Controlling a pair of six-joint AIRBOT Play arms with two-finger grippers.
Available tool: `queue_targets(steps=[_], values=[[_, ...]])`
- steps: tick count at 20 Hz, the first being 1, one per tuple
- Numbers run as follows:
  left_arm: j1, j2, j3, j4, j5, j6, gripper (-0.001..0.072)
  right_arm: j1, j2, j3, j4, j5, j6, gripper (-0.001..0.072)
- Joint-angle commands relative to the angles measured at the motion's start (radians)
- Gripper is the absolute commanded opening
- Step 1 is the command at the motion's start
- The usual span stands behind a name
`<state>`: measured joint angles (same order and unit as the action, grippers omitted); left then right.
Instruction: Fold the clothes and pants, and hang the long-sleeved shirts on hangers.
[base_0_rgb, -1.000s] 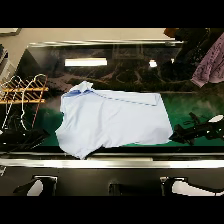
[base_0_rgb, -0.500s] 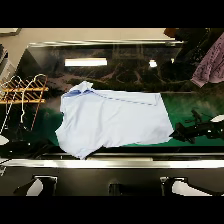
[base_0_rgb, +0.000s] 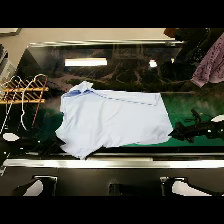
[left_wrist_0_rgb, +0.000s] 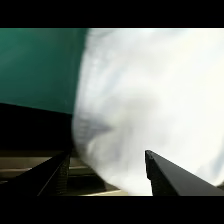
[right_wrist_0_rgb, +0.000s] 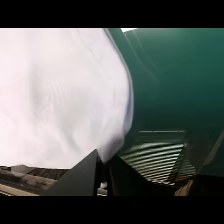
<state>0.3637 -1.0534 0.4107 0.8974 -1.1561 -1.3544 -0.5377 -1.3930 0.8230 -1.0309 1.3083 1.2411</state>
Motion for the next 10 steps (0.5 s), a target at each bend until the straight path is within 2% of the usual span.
queue_targets(steps=[1, 3, 4, 5, 7, 10], values=[[-0.048, -0.051, -0.002, -0.019, 0.018, 0.001, 0.0547, 0.0, 0.001, 0.0, 0.006, 0.01, 0.001, 0.004], [-0.064, -0.056, -0.002, -0.031, 0.023, 0.001, 0.0543, 0.0, 0.001, 0.0, 0.01, 0.011, 0.001, 0.004], [-0.072, -0.056, -0.002, -0.043, 0.024, 0.002, 0.0497, 0.0, 0.001, 0.0, 0.021, 0.013, 0.0, 0.004], [-0.077, -0.056, -0.002, -0.052, 0.025, 0.002, 0.0363, 0.0, 0.001, 0.0, 0.043, 0.017, -0.009, 0.004], [-0.079, -0.054, -0.001, -0.091, 0.024, 0.029, 0.0034, 0.007, 0.001, 0.0, 0.123, 0.029, -0.052, 0.0039], [-0.079, -0.054, 0.016, -0.178, 0.028, 0.072, 0.0015, 0.11, 0.015, 0.0, 0.164, 0.005, -0.082, 0.0039]])
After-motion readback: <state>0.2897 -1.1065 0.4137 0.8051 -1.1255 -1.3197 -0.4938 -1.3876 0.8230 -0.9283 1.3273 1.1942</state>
